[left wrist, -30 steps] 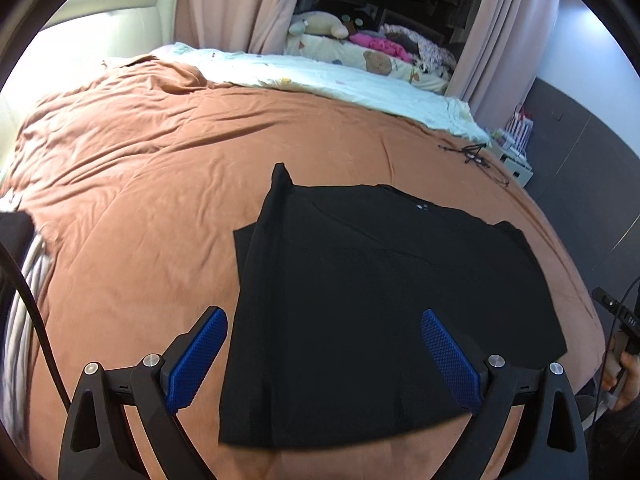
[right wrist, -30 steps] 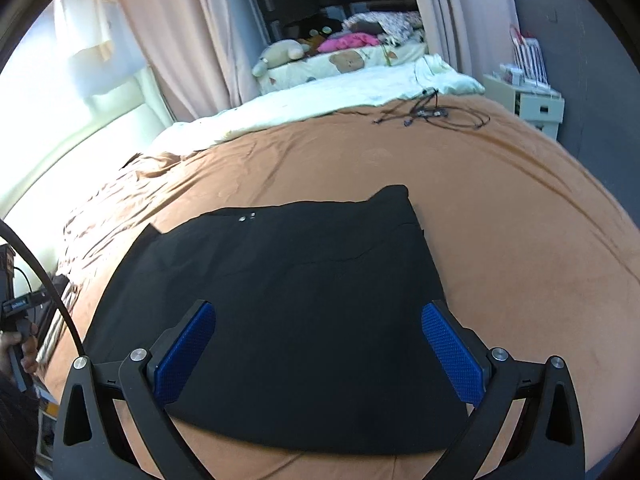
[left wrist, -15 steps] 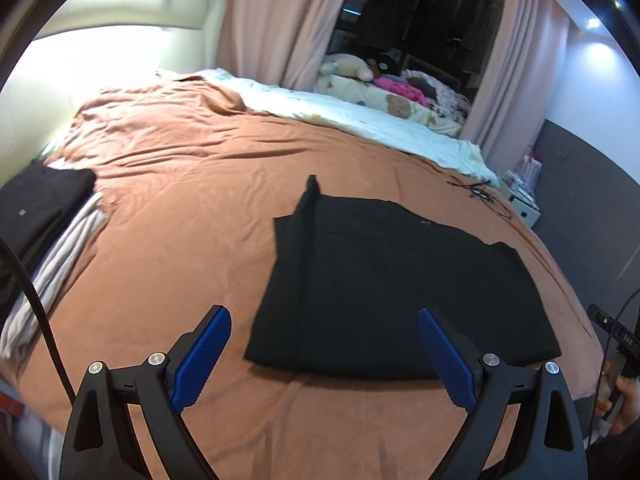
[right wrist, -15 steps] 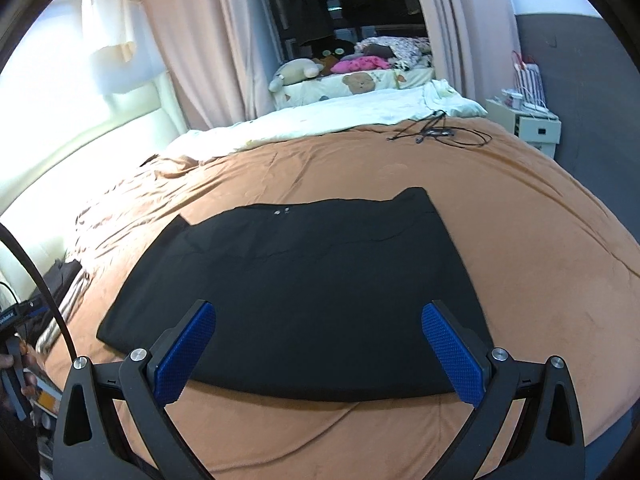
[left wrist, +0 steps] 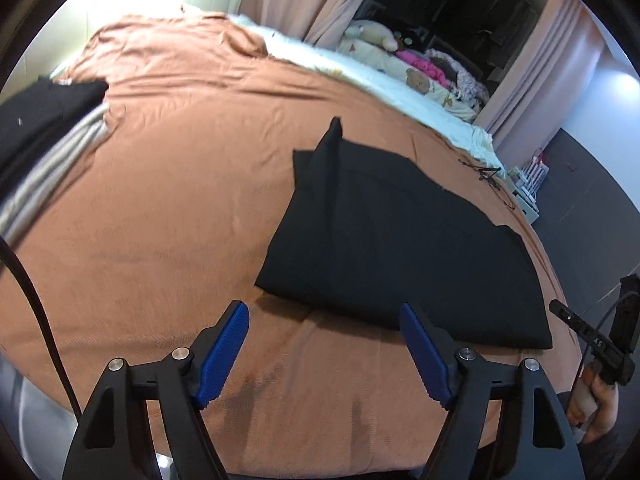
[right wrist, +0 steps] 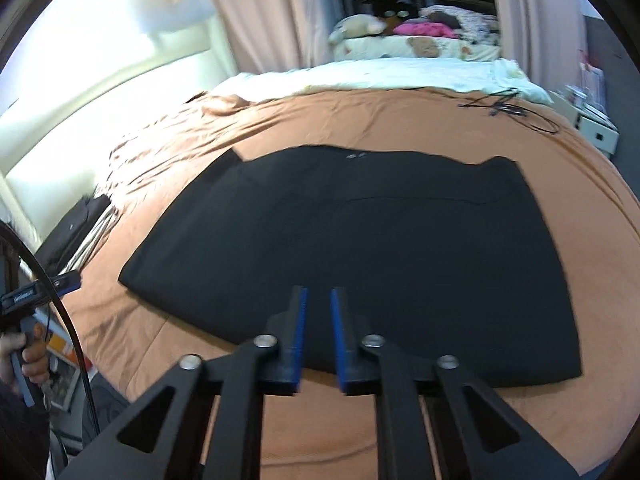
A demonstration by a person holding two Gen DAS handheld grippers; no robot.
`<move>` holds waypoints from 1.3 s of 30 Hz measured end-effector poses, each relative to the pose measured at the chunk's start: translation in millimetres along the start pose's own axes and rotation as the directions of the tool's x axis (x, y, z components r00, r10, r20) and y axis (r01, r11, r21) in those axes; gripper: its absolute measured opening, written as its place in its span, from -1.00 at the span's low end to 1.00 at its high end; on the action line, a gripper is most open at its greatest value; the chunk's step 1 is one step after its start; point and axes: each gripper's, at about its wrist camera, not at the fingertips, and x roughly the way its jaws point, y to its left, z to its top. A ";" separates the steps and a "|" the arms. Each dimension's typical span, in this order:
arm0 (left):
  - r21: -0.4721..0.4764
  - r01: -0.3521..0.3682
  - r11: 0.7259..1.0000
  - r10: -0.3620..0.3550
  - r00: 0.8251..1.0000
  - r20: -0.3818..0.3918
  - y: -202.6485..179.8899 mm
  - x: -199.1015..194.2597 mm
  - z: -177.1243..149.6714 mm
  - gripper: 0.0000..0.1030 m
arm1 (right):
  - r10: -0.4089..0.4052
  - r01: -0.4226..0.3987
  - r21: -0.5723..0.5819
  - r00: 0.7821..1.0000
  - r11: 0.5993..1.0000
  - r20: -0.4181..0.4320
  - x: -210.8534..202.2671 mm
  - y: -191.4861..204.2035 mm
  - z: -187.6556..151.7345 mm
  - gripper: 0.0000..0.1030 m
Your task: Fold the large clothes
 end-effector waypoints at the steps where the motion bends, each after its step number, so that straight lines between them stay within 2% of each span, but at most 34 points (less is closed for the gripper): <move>1: -0.011 -0.001 1.000 0.001 1.000 -0.009 3.7 4.2 -0.2 0.54 | 0.014 -0.014 -0.009 1.000 1.000 -0.008 1.8 2.9 3.8 -1.00; 8: -0.109 0.012 0.994 -0.020 0.997 -0.077 25.5 33.0 5.4 0.54 | 0.080 -0.083 -0.043 0.994 0.996 -0.068 28.1 10.2 21.8 -1.00; 12: -0.141 0.044 0.989 -0.061 0.991 -0.116 28.0 51.0 9.9 0.54 | 0.097 -0.104 -0.072 0.991 0.992 -0.097 45.4 12.1 29.5 -1.00; 17: -0.169 0.043 0.985 -0.070 0.985 -0.159 28.9 72.8 14.6 0.54 | 0.069 -0.081 -0.092 0.989 0.992 -0.128 67.5 14.2 26.7 -1.00; 19: -0.195 0.057 0.979 -0.092 0.980 -0.174 30.6 81.9 15.6 0.54 | 0.077 -0.090 -0.080 0.985 0.993 -0.151 75.6 13.0 24.2 -1.00; 24: -0.234 0.089 0.968 -0.135 0.973 -0.187 29.0 101.7 18.5 0.51 | 0.041 -0.051 -0.053 0.984 0.997 -0.174 87.7 2.1 25.1 -1.00; 27: -0.252 0.096 0.963 -0.143 0.974 -0.174 29.9 107.1 22.5 0.28 | 0.049 -0.055 -0.027 0.982 0.998 -0.182 94.4 -0.3 25.5 -1.00; 29: -0.278 0.093 0.956 -0.143 0.976 -0.166 32.7 108.3 25.4 -0.24 | 0.041 -0.048 -0.030 0.982 0.998 -0.182 93.9 0.2 22.3 -1.00; 31: -0.291 0.119 0.949 -0.168 0.974 -0.150 33.9 104.2 28.3 -0.53 | 0.030 -0.035 -0.030 0.985 0.999 -0.172 91.2 1.0 21.6 -1.00; 35: -0.238 0.141 0.961 -0.170 0.980 -0.107 21.5 87.3 32.6 -0.70 | 0.017 -0.022 -0.028 0.986 0.999 -0.166 88.6 5.4 20.4 -1.00; 39: -0.235 0.206 0.950 -0.222 0.974 -0.045 11.1 69.2 43.5 -0.74 | 0.027 -0.024 0.018 0.981 1.000 -0.193 94.4 3.4 14.1 -1.00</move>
